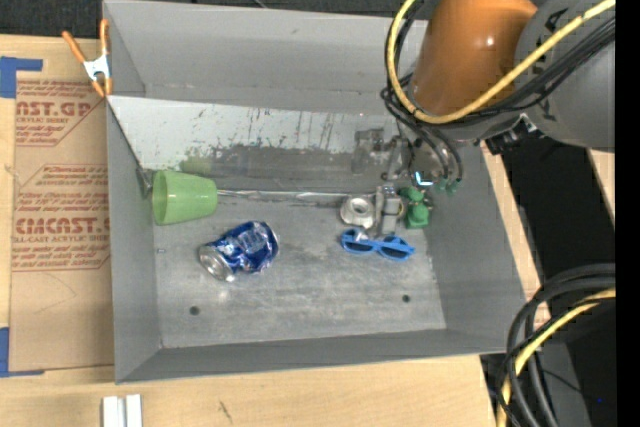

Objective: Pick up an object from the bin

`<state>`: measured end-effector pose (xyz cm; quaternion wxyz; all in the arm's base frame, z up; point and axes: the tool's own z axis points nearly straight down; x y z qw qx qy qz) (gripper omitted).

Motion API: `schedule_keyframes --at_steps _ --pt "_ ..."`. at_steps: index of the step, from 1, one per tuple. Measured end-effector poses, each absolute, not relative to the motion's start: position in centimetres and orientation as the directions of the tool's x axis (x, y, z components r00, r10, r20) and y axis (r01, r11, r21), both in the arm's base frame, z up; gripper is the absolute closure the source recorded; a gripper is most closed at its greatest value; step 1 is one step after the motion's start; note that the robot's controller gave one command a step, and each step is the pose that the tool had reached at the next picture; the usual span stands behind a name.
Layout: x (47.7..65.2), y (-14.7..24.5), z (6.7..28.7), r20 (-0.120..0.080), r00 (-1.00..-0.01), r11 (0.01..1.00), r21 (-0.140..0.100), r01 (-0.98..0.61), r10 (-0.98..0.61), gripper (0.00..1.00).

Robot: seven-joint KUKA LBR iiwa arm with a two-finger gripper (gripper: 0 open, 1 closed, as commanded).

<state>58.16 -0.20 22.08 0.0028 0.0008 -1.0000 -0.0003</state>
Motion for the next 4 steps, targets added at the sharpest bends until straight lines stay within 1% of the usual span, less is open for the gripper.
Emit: schedule_keyframes --at_steps 1,2,3,4 --pt "57.0 -6.7 6.7 -0.003 -0.979 0.979 0.002 0.204 0.204 0.00" --pt "56.7 -6.3 10.1 -0.003 -0.969 0.969 0.003 0.249 0.249 0.00" --pt "55.9 -6.9 10.7 -0.001 -0.881 0.881 0.001 0.473 0.473 0.00" --pt "56.8 -6.6 7.0 0.000 -0.757 0.757 0.001 0.653 0.653 0.00"
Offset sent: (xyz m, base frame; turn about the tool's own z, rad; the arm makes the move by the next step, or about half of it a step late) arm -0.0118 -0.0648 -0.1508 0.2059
